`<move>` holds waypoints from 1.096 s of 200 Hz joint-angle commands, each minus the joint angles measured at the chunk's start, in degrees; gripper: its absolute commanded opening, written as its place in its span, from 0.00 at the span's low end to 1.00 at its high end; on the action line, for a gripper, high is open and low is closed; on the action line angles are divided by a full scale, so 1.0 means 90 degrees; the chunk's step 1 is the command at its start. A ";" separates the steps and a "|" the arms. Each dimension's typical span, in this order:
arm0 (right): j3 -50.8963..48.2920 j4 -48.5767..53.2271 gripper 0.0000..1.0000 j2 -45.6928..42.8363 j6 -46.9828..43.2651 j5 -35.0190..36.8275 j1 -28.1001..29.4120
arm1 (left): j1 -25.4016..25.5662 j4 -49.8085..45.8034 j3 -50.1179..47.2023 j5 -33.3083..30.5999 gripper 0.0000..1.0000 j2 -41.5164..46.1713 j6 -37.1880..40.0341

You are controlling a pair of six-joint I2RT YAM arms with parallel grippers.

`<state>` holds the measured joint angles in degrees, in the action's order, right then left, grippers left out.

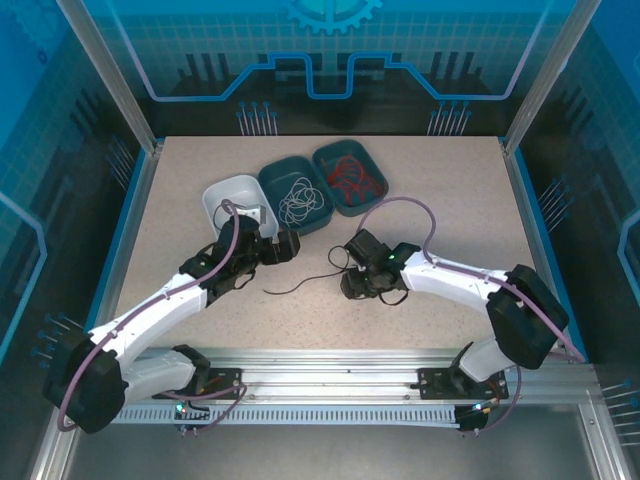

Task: Untangle the cables

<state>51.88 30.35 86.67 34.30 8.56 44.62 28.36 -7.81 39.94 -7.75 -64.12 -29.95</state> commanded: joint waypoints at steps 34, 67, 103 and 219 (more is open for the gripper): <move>0.0270 0.0025 0.29 0.0270 -0.0159 0.0078 -0.0050 | 0.0032 0.0058 -0.0132 -0.0115 0.99 0.0073 0.0066; 0.0365 0.0165 0.03 -0.0202 -0.0215 0.0268 -0.0038 | 0.0027 0.0079 -0.0132 -0.0077 0.99 0.0067 0.0092; 0.0330 0.0345 0.00 -0.1117 -0.0303 0.0527 -0.0043 | 0.0031 0.0193 -0.0161 -0.0052 0.99 0.0153 0.0072; -0.0079 -0.0475 0.00 -0.3686 -0.0268 0.0213 -0.0492 | 0.0045 0.2459 -0.0519 0.2845 0.93 0.0204 0.0286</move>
<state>53.19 30.92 56.97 31.88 13.08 42.24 28.36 3.84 36.64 6.28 -63.46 -29.39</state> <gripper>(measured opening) 0.062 0.963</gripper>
